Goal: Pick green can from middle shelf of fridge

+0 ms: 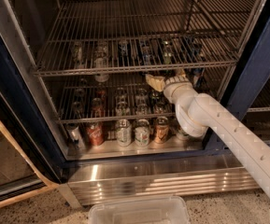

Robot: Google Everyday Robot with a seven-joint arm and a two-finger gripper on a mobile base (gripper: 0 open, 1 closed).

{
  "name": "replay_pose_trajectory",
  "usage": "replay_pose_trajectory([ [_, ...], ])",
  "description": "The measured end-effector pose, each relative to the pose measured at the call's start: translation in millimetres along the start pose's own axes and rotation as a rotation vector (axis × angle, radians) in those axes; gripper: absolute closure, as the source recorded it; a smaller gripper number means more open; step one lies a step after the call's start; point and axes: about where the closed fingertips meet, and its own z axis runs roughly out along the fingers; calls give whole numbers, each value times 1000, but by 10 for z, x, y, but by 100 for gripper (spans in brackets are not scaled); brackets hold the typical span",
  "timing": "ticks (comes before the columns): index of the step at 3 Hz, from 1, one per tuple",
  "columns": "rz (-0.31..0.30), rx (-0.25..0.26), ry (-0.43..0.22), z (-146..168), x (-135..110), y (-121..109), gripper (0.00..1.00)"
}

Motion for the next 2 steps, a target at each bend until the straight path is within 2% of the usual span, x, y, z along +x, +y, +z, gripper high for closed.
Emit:
replay_pose_trajectory([
  [2,8,63,-14,173,2,-213,20],
])
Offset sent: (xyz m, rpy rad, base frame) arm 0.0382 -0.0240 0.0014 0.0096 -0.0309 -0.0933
